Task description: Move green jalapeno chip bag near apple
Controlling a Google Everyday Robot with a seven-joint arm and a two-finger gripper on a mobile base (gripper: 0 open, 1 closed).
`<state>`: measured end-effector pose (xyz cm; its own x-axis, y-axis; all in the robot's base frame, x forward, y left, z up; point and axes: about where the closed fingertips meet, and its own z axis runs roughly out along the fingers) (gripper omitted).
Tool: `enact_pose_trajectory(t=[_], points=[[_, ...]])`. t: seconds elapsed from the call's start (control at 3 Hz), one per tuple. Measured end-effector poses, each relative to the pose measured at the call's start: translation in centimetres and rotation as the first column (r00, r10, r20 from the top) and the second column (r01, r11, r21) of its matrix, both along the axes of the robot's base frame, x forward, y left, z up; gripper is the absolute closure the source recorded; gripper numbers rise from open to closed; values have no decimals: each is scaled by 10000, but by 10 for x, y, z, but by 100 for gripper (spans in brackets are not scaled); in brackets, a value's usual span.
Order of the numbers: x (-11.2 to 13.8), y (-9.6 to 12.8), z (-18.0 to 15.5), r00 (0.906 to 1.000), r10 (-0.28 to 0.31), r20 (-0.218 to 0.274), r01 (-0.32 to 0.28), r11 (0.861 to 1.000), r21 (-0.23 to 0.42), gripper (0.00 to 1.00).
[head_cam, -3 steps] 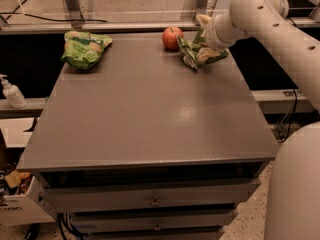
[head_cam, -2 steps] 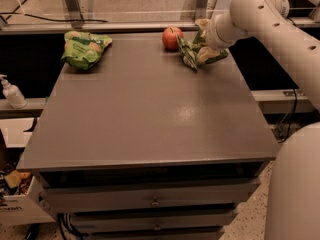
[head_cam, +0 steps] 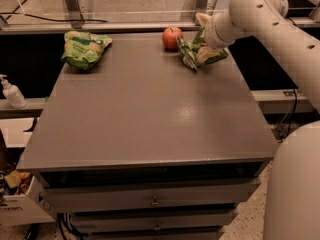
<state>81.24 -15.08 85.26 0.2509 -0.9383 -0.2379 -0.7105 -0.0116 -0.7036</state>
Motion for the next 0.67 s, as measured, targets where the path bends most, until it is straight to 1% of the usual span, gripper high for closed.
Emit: enact_pose_trajectory(t=[0.33,0.67], points=[[0,0,2,10000,1,-1,-1,10000,0,0],[0,0,3,10000,1,-2,-1,10000,0,18]])
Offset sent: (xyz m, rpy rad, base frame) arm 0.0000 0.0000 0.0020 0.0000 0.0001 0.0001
